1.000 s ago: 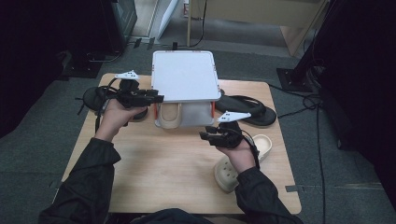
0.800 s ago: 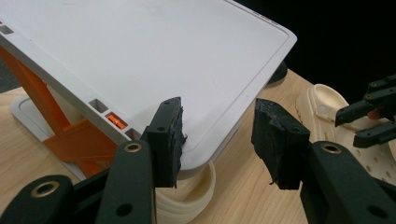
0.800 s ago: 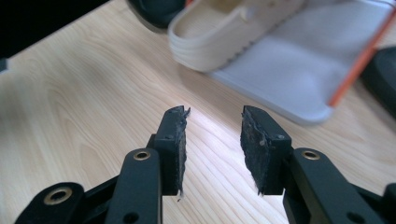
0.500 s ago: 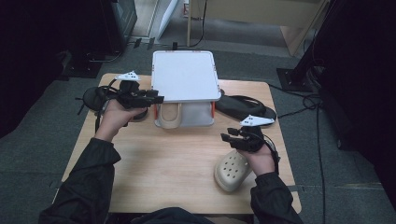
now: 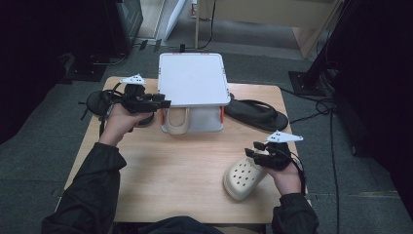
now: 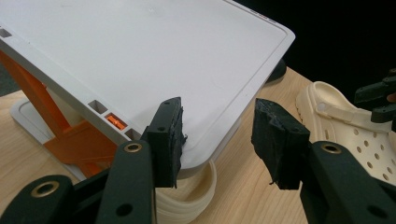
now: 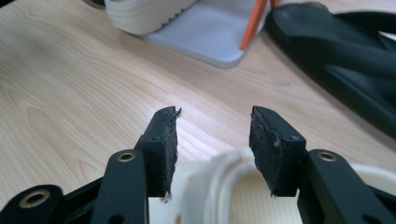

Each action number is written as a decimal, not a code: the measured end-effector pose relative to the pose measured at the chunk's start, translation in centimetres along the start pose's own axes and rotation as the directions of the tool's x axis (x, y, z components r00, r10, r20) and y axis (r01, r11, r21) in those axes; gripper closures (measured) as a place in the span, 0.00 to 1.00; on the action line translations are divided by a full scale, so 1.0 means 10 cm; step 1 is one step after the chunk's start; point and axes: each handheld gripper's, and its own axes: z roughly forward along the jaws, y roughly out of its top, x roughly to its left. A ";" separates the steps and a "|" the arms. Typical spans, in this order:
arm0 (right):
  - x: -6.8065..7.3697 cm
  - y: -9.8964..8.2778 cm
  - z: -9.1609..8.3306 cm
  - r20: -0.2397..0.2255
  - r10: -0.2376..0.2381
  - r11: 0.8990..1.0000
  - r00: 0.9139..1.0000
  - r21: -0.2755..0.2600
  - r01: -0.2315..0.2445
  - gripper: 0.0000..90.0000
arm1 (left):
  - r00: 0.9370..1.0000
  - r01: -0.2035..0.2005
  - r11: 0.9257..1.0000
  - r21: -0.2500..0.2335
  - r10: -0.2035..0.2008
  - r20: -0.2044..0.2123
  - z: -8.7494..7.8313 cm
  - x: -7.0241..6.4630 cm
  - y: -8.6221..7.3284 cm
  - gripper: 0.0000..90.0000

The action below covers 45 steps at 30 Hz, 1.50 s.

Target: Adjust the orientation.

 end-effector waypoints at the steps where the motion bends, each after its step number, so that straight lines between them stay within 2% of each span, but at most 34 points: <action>1: -0.01 -0.03 -0.01 0.005 0.005 1.000 1.000 0.003 -0.005 0.57 | 1.000 -0.002 1.000 -0.001 0.002 0.000 0.00 0.00 0.00 0.59; 7: -0.06 -0.16 -0.02 0.027 0.023 0.999 0.999 0.032 -0.024 0.54 | 1.000 0.001 1.000 -0.007 -0.001 0.009 0.00 0.02 0.00 0.59; 13: -0.09 -0.19 0.01 -0.005 0.059 0.998 0.998 0.035 -0.059 0.53 | 1.000 -0.003 1.000 -0.008 0.003 0.009 0.00 0.02 -0.01 0.60; 18: -0.08 -0.24 0.08 -0.016 0.052 0.996 0.999 0.075 -0.050 0.50 | 1.000 -0.004 1.000 -0.009 0.005 0.009 0.00 0.02 -0.01 0.59; 21: -0.09 -0.24 0.08 -0.023 0.082 0.993 0.996 0.081 -0.080 0.51 | 1.000 -0.005 1.000 -0.010 0.005 0.005 0.01 0.02 -0.01 0.59; 22: -0.10 -0.24 0.09 -0.028 0.110 0.990 0.993 0.087 -0.108 0.54 | 1.000 -0.006 1.000 -0.010 0.006 0.004 0.01 0.01 -0.01 0.59; 25: -0.14 -0.25 0.10 -0.084 0.195 0.976 0.977 0.118 -0.185 0.65 | 1.000 -0.008 1.000 -0.010 0.008 0.004 0.01 0.02 -0.01 0.59; 27: -0.12 -0.23 0.10 -0.083 0.204 0.973 0.975 0.128 -0.193 0.68 | 1.000 -0.008 1.000 -0.011 0.008 0.004 0.01 0.02 -0.01 0.59; 29: -0.12 -0.20 0.10 -0.077 0.231 0.965 0.970 0.146 -0.218 0.74 | 1.000 -0.008 1.000 -0.012 0.008 0.004 0.01 0.02 -0.01 0.60; 31: -0.13 -0.17 0.10 -0.091 0.285 0.949 0.954 0.168 -0.268 0.79 | 1.000 -0.008 1.000 -0.011 0.008 0.006 0.01 0.02 -0.01 0.60; 32: -0.13 -0.16 0.11 -0.112 0.299 0.945 0.948 0.171 -0.278 0.81 | 1.000 -0.009 1.000 -0.011 0.009 0.006 0.01 0.02 -0.01 0.59; 33: -0.13 -0.15 0.12 -0.131 0.307 0.944 0.943 0.168 -0.284 0.82 | 1.000 -0.010 1.000 -0.011 0.010 0.005 0.01 0.02 -0.01 0.59; 35: -0.10 -0.11 0.13 -0.126 0.305 0.946 0.944 0.151 -0.286 0.82 | 1.000 -0.009 1.000 -0.012 0.009 0.003 0.01 0.02 -0.01 0.60; 39: 0.01 0.03 0.21 -0.176 0.321 0.946 0.930 0.111 -0.305 0.83 | 1.000 -0.011 1.000 -0.015 0.011 0.001 0.01 0.02 -0.01 0.60; 45: 0.24 0.24 0.46 -0.222 0.296 0.955 0.929 0.075 -0.286 0.82 | 1.000 -0.018 1.000 -0.013 0.018 -0.002 0.01 0.02 -0.01 0.60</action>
